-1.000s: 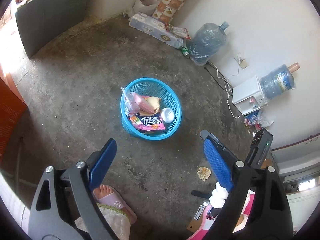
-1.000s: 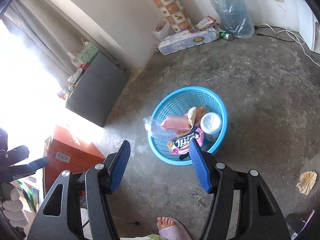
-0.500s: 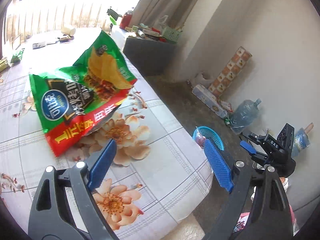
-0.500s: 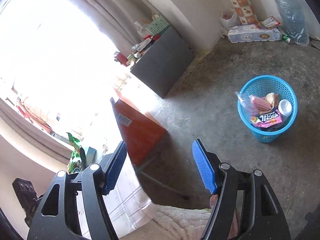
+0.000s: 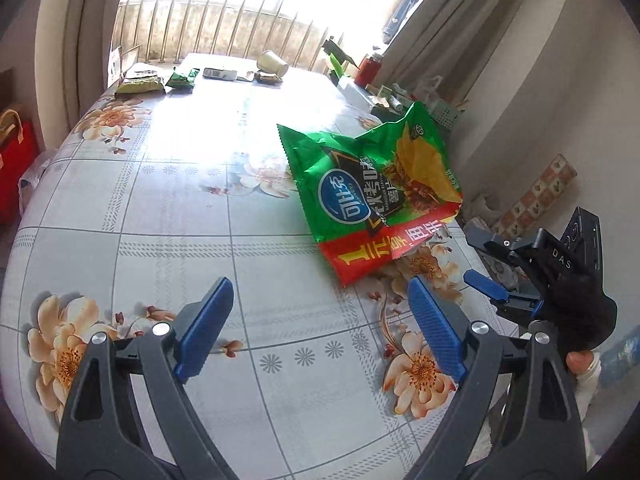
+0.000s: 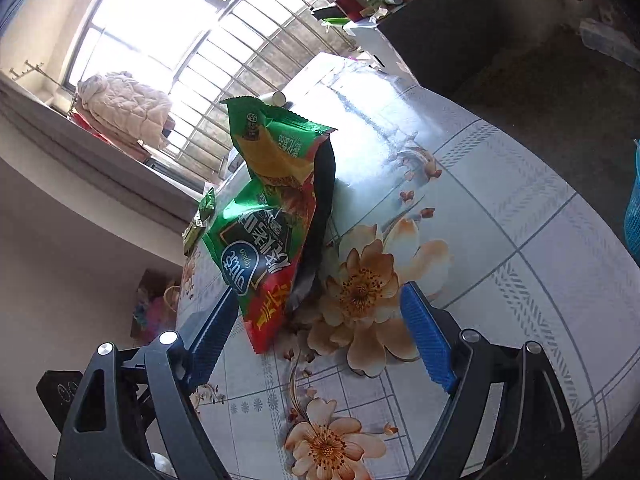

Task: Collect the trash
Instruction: 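Grasp the green chip bag with the right tool and lift it, then grasp the white-blue box with the left tool while the right tool holds the chip bag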

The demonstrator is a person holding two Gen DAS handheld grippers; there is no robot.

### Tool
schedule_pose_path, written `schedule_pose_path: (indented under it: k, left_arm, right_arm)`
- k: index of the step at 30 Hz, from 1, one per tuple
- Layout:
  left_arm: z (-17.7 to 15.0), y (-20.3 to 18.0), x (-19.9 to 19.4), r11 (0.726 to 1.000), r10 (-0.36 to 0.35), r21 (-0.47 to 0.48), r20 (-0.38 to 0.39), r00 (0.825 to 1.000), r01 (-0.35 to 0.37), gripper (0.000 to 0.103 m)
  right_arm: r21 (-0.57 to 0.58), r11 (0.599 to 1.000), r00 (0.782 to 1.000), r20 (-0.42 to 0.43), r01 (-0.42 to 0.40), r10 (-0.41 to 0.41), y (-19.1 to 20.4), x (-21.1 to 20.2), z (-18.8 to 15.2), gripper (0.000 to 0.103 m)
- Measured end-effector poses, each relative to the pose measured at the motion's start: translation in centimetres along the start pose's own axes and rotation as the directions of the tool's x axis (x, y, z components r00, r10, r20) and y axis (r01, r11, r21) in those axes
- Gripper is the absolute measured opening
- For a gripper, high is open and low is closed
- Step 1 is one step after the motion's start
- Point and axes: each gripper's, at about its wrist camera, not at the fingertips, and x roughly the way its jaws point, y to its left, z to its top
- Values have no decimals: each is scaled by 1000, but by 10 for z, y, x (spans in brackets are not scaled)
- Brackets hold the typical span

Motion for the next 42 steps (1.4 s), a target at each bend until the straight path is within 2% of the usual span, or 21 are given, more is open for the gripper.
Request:
schedule_pose_path:
  k: [4,6,9,10,11,14,18,21,23,27,31,34,36,38,40,42]
  left_arm:
    - [-1,14,0,1000,5,-29,8,1000,-5,85]
    - [0,21,-1,999,8,-40,11,1000,-7,85]
    - [3,30,-1,998,10,-57,13,1000,-9,85]
    - [3,32,-2,998,12,-59,15,1000,-11,85]
    - [5,33,-2,998,15,-59,16,1000,-14,85]
    - [10,37,-4,999,25,-48,19,999,-24,85]
    - [26,37,-1,999,29,-15,4,1000,-29,85]
    - [44,30,11,1000,-6,26,-46,999,7,85]
    - [56,23,25,999,-23,46,-84,996,27,85]
    - [85,6,57,996,12,87,-112,994,-2,85]
    - [116,-6,99,999,-27,-40,-179,983,20,85]
    - [131,-15,139,987,-12,-157,-237,972,-26,85]
    - [136,-16,166,965,-24,-255,-300,954,-56,85]
    - [136,-15,188,928,-48,-362,-344,938,-85,85]
    - [138,-17,201,901,-27,-414,-350,936,-129,85]
    - [141,-25,210,892,27,-416,-346,938,-179,85]
  right_arm:
    - [20,1000,1000,18,23,-23,9,28,7,80]
    - [42,999,999,31,22,-24,11,38,9,74]
    - [78,996,999,-3,32,-32,7,52,14,38]
    - [77,997,999,-25,26,-24,6,56,16,17]
    - [65,998,999,-43,25,-23,5,56,17,7]
    - [-1,999,998,-52,39,-39,1,41,23,6]
    - [-49,999,985,-170,-5,-4,-20,13,29,5]
    - [-78,997,972,-231,17,-34,-39,-11,30,5]
    - [-113,992,973,-220,52,-76,-48,-29,30,6]
    - [-132,987,978,-174,93,-116,-63,-58,28,6]
    - [-81,992,983,-153,93,-104,-83,-68,20,6]
    - [-59,993,983,-147,104,-111,-92,-66,15,6]
    - [-42,994,986,-136,97,-102,-99,-73,13,6]
    - [-28,995,988,-119,92,-95,-100,-74,13,6]
    - [-18,996,990,-104,90,-92,-105,-79,14,6]
    - [-13,996,992,-93,90,-91,-111,-85,12,6]
